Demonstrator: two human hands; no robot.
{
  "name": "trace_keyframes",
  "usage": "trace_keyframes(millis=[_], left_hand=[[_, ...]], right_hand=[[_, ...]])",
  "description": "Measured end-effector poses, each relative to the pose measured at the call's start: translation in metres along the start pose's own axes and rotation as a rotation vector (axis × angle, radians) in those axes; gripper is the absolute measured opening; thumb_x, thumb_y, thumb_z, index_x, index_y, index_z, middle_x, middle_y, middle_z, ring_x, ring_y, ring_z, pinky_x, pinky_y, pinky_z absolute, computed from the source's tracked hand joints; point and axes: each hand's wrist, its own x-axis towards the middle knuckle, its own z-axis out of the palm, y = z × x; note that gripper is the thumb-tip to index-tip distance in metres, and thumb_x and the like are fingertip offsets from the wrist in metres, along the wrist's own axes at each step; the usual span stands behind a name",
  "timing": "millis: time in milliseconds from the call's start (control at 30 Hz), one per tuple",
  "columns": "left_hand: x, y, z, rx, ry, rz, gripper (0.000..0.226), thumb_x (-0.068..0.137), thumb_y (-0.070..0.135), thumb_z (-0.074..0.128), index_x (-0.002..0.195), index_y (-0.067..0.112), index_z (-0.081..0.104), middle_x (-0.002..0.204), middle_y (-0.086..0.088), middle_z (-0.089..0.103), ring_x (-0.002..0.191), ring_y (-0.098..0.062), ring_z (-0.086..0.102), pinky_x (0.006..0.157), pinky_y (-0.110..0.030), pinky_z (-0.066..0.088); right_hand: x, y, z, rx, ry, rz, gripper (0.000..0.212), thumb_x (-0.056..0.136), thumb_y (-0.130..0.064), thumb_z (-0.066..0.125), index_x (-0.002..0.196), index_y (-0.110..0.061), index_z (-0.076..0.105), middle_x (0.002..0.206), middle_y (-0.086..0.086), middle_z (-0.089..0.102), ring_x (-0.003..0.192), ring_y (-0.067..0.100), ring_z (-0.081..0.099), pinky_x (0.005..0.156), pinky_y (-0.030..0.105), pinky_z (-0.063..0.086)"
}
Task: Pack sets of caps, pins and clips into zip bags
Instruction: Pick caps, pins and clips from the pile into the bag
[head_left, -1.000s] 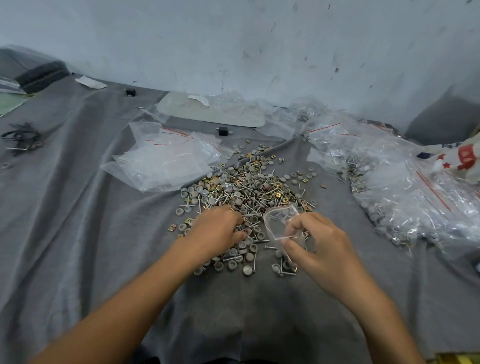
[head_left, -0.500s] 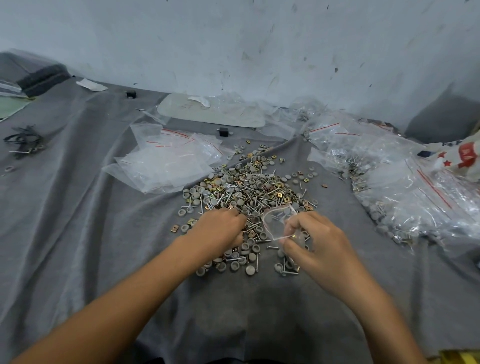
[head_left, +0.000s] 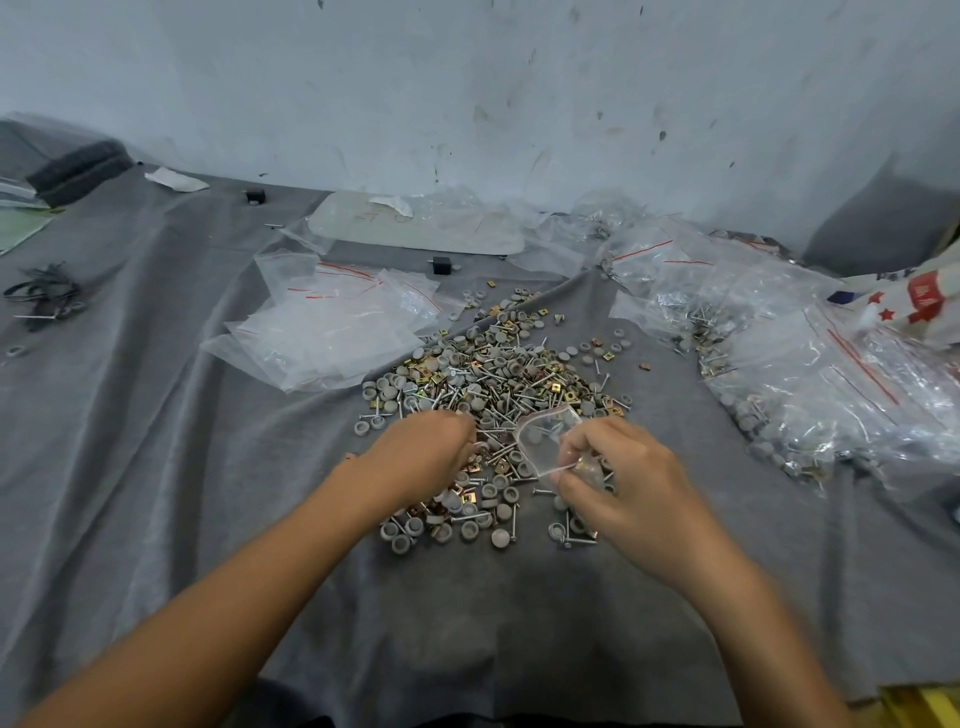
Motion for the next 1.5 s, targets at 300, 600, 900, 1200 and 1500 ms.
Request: trace_keyframes(millis=[300, 600, 900, 1200, 1500], left_hand=[[-0.012, -0.001, -0.009, -0.379, 0.169, -0.161, 0.010, 0.099, 0.027, 0.063, 0.103, 0.020, 0.070, 0.085, 0.011, 0.066, 0.069, -0.002, 0.058, 0.058, -0.018, 0.039], [-0.030, 0.024, -0.049, -0.836, 0.219, -0.176, 0.017, 0.088, 0.025, 0.078, 0.100, 0.029, 0.066, 0.090, 0.004, 0.073, 0.069, 0.000, 0.069, 0.057, -0.014, 0.047], [-0.034, 0.037, -0.067, -0.904, 0.210, -0.049, 0.022, 0.083, 0.014, 0.082, 0.096, 0.023, 0.067, 0.089, 0.003, 0.075, 0.079, -0.008, 0.072, 0.067, -0.022, 0.057], [-0.021, 0.053, -0.070, -0.837, 0.023, 0.025, 0.026, 0.092, -0.005, 0.066, 0.111, 0.013, 0.067, 0.102, 0.000, 0.076, 0.096, -0.008, 0.072, 0.086, -0.026, 0.058], [-0.016, 0.062, -0.075, -0.732, 0.019, 0.061, 0.031, 0.089, -0.005, 0.069, 0.107, 0.021, 0.066, 0.103, -0.001, 0.073, 0.099, -0.013, 0.071, 0.092, -0.039, 0.058]], right_hand=[[0.003, -0.002, 0.005, -0.033, -0.022, -0.036, 0.013, 0.092, -0.028, 0.071, 0.091, -0.029, 0.058, 0.100, -0.021, 0.057, 0.105, 0.010, 0.051, 0.084, 0.027, 0.037], [0.004, -0.009, 0.006, -0.116, -0.017, -0.058, 0.013, 0.092, -0.031, 0.070, 0.102, -0.028, 0.063, 0.111, -0.016, 0.065, 0.109, 0.015, 0.053, 0.091, 0.035, 0.041], [0.012, -0.004, 0.006, -0.129, -0.005, -0.065, 0.021, 0.088, -0.035, 0.073, 0.097, -0.038, 0.054, 0.092, -0.023, 0.052, 0.096, 0.014, 0.049, 0.078, 0.032, 0.036], [0.013, -0.004, 0.002, -0.102, 0.018, -0.074, 0.018, 0.086, -0.035, 0.075, 0.094, -0.034, 0.059, 0.098, -0.011, 0.062, 0.098, 0.017, 0.057, 0.081, 0.035, 0.044], [0.011, -0.003, 0.000, -0.105, 0.029, -0.073, 0.019, 0.086, -0.033, 0.074, 0.100, -0.024, 0.064, 0.105, -0.004, 0.068, 0.100, 0.018, 0.058, 0.085, 0.037, 0.046]])
